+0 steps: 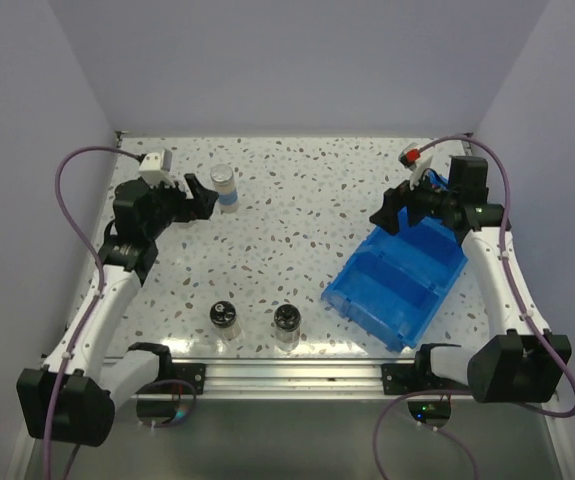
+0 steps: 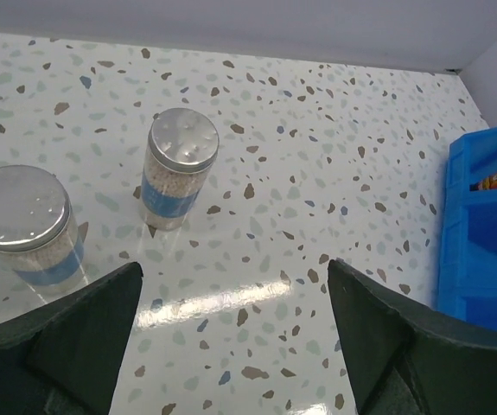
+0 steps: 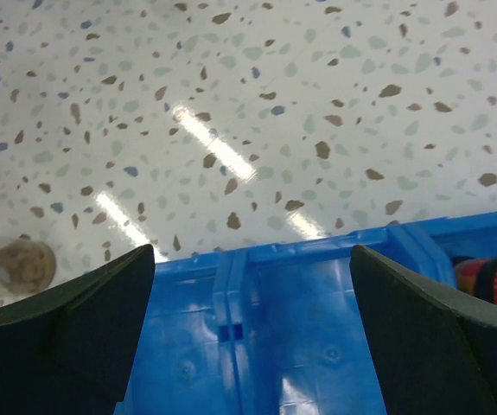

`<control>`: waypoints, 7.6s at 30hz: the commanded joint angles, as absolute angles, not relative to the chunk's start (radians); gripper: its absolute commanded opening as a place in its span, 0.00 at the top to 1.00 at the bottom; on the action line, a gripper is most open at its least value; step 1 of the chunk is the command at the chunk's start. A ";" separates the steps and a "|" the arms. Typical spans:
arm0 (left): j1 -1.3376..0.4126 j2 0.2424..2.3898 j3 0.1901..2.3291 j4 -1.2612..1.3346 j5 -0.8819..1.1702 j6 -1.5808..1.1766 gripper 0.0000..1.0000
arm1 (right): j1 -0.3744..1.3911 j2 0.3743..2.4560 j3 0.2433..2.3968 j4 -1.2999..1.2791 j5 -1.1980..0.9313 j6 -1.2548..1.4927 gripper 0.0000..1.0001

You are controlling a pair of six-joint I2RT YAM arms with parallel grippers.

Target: Organize the condiment bottles

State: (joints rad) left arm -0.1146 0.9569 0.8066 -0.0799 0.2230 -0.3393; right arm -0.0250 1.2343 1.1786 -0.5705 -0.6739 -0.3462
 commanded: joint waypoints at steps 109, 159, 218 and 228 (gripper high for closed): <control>-1.149 2.399 2.229 -0.109 0.003 -0.149 0.78 | -0.063 0.954 1.016 -0.288 0.279 0.067 0.01; -1.163 2.105 1.868 0.116 -0.095 -0.196 0.14 | -0.063 0.982 0.999 -0.268 0.250 0.026 0.01; -0.028 1.661 1.221 -0.299 -0.238 -0.411 0.07 | -0.034 1.037 0.976 -0.425 -0.664 -0.276 0.02; -0.028 1.664 1.221 -0.267 -0.258 -0.368 0.61 | -0.034 1.032 0.979 -0.428 -0.660 -0.279 0.01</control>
State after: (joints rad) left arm -0.0349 1.6920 1.1984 -0.3019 -0.2329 -0.4042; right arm -0.0391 1.0370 0.9619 -0.4335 -0.6479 -0.2642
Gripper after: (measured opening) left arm 0.580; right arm 0.986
